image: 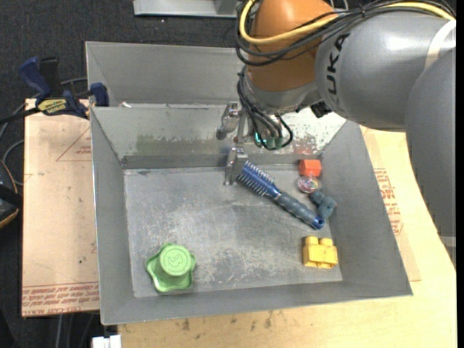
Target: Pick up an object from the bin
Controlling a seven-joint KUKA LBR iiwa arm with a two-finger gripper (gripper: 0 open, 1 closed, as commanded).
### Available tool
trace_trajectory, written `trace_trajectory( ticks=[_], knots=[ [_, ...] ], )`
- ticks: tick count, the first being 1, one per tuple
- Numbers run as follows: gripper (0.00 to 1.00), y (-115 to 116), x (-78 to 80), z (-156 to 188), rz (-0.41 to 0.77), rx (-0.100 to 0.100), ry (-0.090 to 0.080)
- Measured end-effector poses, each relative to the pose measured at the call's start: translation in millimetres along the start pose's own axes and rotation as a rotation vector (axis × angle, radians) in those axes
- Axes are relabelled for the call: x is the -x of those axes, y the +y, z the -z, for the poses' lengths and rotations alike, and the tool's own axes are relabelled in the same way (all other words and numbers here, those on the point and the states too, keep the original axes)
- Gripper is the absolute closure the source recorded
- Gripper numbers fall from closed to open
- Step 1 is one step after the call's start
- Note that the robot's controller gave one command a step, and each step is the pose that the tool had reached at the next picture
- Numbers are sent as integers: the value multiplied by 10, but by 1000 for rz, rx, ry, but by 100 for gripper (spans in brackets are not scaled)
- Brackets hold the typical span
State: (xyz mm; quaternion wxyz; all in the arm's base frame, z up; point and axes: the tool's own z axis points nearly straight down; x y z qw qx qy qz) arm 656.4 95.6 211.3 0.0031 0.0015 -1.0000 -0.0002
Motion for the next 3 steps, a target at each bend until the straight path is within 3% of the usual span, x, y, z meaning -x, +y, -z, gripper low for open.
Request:
trace_trajectory(
  ticks=[1, 2, 3],
  knots=[
    [0, -735, -314, -608, -38, -3, 1],
    [0, -1302, -55, -1142, -341, 0, -6],
    [0, -1173, -84, -1359, -661, 5, -13]
  ],
)
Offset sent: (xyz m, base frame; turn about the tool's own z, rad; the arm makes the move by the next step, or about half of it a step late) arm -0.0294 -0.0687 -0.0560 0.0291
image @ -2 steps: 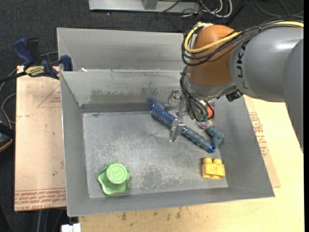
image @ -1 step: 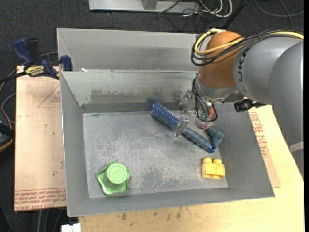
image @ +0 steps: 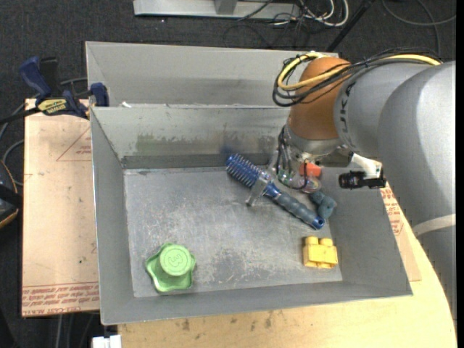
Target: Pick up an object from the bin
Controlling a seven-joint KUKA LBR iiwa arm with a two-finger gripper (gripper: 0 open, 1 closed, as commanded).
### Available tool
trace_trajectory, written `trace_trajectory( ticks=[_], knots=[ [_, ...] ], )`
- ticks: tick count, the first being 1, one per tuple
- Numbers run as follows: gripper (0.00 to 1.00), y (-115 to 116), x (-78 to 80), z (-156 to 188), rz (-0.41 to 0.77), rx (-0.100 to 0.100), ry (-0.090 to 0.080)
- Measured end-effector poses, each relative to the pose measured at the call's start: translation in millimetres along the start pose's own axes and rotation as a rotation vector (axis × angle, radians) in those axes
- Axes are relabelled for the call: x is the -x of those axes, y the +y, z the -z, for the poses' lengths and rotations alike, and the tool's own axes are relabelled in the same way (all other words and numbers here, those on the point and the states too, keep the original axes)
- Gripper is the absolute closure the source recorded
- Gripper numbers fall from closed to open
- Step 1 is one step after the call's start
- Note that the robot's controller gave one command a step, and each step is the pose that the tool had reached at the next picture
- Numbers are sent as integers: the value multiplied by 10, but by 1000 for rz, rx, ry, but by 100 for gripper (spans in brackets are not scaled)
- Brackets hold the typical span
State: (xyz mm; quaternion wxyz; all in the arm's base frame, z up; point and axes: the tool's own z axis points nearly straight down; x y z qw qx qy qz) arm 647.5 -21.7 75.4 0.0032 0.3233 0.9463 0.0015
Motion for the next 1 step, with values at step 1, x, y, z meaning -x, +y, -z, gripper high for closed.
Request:
trace_trajectory(
  ticks=[1],
  knots=[
    [100, 17, 12, 26, 0, 5, -5]
  ],
)
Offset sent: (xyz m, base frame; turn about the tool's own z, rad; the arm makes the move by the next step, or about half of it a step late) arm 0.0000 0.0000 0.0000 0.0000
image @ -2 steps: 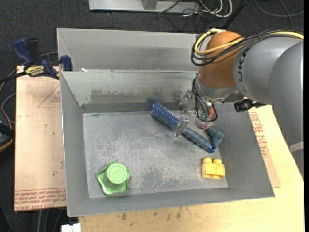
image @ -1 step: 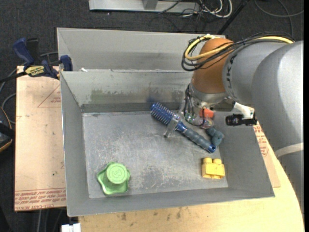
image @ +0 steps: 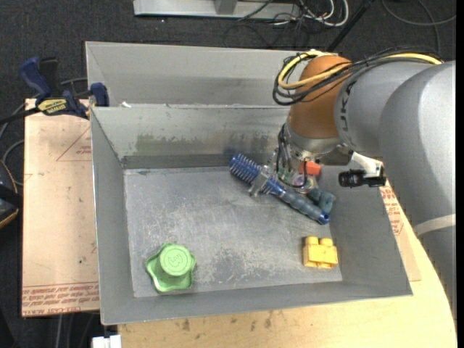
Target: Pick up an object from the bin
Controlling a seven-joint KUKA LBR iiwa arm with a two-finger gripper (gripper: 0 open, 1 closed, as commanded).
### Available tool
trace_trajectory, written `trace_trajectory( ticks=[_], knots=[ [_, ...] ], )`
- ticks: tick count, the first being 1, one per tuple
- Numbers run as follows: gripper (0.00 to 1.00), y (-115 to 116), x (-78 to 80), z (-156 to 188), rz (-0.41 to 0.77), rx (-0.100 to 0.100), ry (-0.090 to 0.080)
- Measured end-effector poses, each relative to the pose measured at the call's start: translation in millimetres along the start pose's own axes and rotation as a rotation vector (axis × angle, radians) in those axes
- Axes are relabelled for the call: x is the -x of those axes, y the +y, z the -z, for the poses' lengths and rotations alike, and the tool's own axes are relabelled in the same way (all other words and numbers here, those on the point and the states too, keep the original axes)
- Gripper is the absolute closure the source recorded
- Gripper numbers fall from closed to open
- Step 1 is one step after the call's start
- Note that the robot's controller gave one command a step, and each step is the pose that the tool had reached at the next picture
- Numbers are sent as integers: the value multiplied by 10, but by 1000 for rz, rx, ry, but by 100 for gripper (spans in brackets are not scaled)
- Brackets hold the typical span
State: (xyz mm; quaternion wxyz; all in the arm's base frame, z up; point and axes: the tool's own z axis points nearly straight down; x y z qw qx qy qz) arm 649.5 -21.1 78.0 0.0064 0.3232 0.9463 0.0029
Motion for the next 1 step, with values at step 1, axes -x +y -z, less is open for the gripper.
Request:
trace_trajectory(
  ticks=[1],
  knots=[
    [100, -58, 127, 1402, -41, -5, 4]
  ],
)
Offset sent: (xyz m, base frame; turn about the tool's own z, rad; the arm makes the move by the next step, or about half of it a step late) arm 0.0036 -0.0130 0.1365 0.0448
